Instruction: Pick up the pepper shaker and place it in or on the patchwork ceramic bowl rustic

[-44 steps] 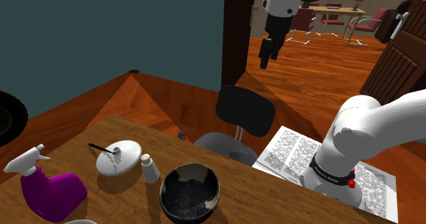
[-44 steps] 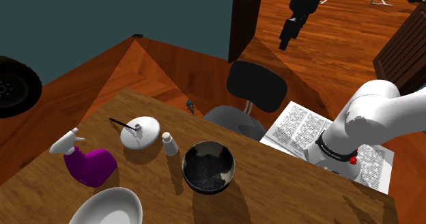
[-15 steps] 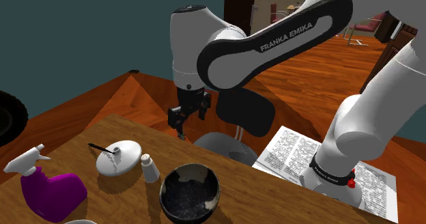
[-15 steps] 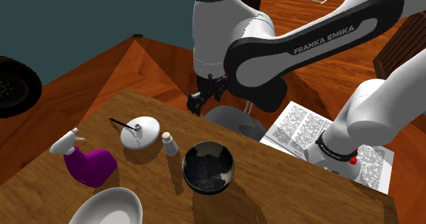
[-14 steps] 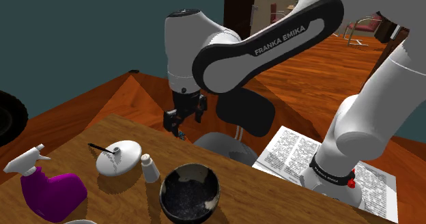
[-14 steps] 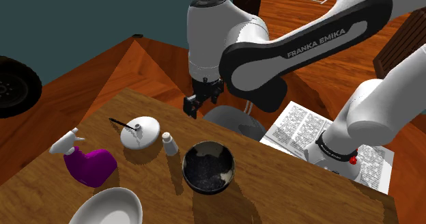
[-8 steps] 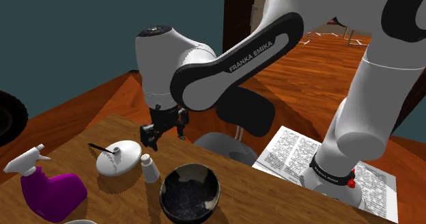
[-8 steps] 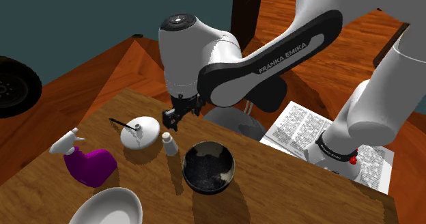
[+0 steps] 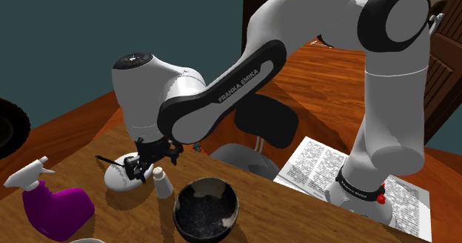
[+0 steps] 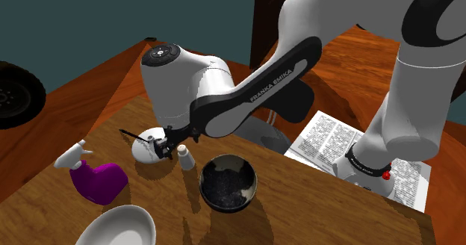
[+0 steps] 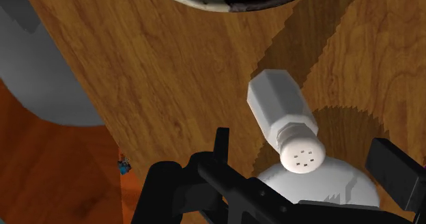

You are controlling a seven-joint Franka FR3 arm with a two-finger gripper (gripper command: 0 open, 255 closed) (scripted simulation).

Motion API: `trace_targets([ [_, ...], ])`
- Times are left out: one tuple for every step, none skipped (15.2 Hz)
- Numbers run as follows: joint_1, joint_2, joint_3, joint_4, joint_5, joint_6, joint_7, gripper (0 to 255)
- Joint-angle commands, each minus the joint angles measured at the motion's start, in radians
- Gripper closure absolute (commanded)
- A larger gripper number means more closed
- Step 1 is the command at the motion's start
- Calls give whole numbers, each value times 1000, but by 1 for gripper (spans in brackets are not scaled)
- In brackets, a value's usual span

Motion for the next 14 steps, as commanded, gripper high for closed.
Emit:
trace_targets([
  [8,20,-7,-2,-16,19,11,0],
  [10,28,-10,-5,-22,29,15,0],
  [12,37,-14,-8,-29,38,20,0],
  [15,45,-17,-10,-35,48,24,0],
  [17,50,-19,-12,-39,53,26,0],
  [17,50,-19,-12,-39,53,26,0],
  [17,50,-19,-12,-39,53,26,0],
  [17,50,-19,-12,-39,53,26,0],
  [17,50,-19,-12,-39,53,26,0],
  [17,50,-19,-12,-39,53,26,0],
  [17,50,-19,-12,-39,53,26,0],
  [17,50,-19,-12,-39,53,26,0],
  [17,50,-19,-12,-39,53,26,255],
  [17,50,-19,-12,-39,53,26,255],
])
